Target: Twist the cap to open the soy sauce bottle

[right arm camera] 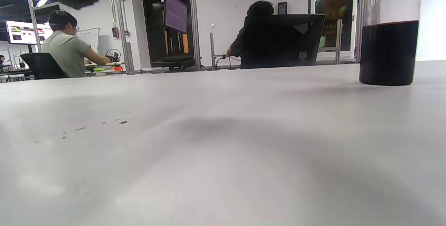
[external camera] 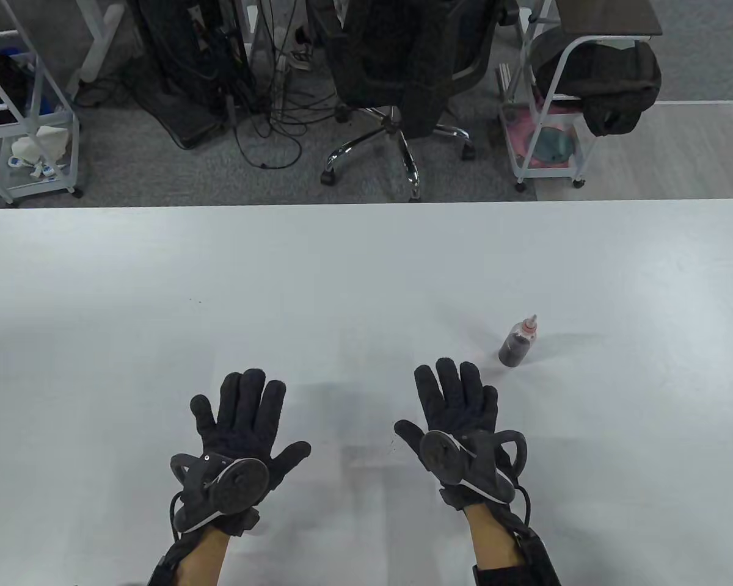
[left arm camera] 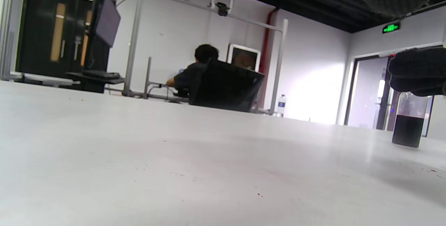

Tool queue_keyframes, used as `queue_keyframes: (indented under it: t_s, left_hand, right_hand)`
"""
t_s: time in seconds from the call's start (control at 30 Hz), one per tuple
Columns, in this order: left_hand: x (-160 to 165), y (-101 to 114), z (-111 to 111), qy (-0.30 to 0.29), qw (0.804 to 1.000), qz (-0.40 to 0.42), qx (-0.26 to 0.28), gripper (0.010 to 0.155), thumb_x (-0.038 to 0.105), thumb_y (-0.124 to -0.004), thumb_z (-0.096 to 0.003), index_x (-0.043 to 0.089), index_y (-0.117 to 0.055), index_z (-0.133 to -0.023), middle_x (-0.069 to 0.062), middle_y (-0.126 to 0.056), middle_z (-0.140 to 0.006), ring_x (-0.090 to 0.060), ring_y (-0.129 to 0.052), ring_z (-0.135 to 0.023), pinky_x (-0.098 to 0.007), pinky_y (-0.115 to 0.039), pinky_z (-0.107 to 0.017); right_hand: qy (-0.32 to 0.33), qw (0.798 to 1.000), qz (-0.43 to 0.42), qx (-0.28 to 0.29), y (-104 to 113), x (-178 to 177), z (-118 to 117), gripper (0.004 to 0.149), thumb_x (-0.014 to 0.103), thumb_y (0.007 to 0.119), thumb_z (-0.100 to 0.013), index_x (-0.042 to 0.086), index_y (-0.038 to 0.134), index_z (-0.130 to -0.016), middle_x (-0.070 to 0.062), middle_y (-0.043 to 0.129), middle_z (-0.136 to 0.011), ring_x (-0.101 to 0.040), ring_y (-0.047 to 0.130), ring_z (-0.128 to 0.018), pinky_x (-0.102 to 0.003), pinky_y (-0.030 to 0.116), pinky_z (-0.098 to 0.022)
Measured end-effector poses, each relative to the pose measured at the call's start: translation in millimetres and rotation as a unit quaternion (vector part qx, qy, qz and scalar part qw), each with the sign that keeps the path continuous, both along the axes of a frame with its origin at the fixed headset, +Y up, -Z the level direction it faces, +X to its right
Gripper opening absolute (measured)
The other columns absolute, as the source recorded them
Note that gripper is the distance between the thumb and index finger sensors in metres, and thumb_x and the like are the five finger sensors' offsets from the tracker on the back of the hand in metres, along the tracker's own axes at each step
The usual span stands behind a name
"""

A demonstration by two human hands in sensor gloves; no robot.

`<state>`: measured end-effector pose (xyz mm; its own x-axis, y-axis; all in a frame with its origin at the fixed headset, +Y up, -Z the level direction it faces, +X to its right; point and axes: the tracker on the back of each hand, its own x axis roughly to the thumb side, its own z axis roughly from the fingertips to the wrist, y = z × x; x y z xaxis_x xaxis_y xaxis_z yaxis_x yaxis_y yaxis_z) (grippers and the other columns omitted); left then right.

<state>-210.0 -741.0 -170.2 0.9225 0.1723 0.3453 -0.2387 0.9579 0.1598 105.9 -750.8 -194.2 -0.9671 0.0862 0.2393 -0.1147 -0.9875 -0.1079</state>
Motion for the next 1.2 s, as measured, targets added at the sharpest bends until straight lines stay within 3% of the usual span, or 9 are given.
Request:
queue_keyframes:
  t_s: [0.33, 0.7, 1.0, 1.1, 1.2]
  left_hand:
    - [1, 0, 0, -0.006, 1.000, -0.001, -0.007, 0.094, 0.074, -0.063, -0.0484, 0.023, -0.025, -0.118, -0.021, -0.024, -0.124, -0.051, -0.031, -0.114, -0.081, -0.022, -0.067]
    - [2, 0, 0, -0.012, 1.000, 0.001, -0.007, 0.094, 0.073, -0.063, -0.0485, 0.024, -0.025, -0.118, -0.021, -0.024, -0.123, -0.051, -0.031, -0.114, -0.081, -0.022, -0.067]
    - [4, 0, 0, -0.020, 1.000, 0.005, -0.010, 0.094, 0.073, -0.063, -0.0487, 0.023, -0.024, -0.118, -0.022, -0.023, -0.123, -0.051, -0.030, -0.114, -0.081, -0.022, -0.067]
    - [5, 0, 0, -0.026, 1.000, 0.008, -0.007, 0.094, 0.073, -0.063, -0.0488, 0.023, -0.024, -0.118, -0.022, -0.023, -0.123, -0.051, -0.031, -0.114, -0.081, -0.023, -0.067]
    - [6, 0, -1, -0.030, 0.999, 0.012, -0.008, 0.094, 0.073, -0.063, -0.0487, 0.024, -0.024, -0.118, -0.023, -0.024, -0.123, -0.051, -0.031, -0.114, -0.081, -0.023, -0.067]
  right_hand:
    - [-0.005, 1.000, 0.017, -0.008, -2, -2, -1, 0.086, 0.066, 0.058, -0.060, 0.020, 0.019, -0.121, -0.024, 0.030, -0.126, -0.061, 0.032, -0.114, -0.077, 0.041, -0.072]
    - [-0.046, 0.995, -0.045, 0.074, 15, 17, -1, 0.088, 0.066, 0.059, -0.060, 0.017, 0.018, -0.121, -0.024, 0.028, -0.126, -0.059, 0.036, -0.114, -0.074, 0.045, -0.073]
    - [-0.167, 0.956, -0.172, 0.170, 39, 77, 0, 0.093, 0.067, 0.059, -0.061, 0.011, 0.013, -0.119, -0.026, 0.024, -0.124, -0.060, 0.036, -0.112, -0.071, 0.047, -0.073]
    - [-0.227, 0.932, -0.228, 0.166, 37, 104, -6, 0.096, 0.067, 0.059, -0.061, 0.008, 0.011, -0.119, -0.027, 0.022, -0.123, -0.061, 0.035, -0.112, -0.071, 0.047, -0.073]
    - [-0.262, 0.914, -0.286, 0.122, 25, 124, -20, 0.098, 0.068, 0.062, -0.060, 0.007, 0.012, -0.119, -0.028, 0.024, -0.123, -0.061, 0.036, -0.111, -0.071, 0.048, -0.073]
